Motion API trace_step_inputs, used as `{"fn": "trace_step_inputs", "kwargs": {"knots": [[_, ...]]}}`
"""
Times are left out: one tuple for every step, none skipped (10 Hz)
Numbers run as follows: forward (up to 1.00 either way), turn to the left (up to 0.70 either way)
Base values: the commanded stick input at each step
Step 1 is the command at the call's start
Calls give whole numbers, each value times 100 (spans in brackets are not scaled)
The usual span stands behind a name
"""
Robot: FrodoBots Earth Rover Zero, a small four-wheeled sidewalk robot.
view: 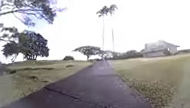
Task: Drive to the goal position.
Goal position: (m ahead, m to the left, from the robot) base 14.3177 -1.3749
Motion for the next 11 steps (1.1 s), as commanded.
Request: {"fn": "trace_step_inputs", "kwargs": {"knots": [[60,0],[60,0],[60,0],[60,0],[60,0],[60,0],[60,0],[60,0],[60,0],[60,0],[60,0]]}}
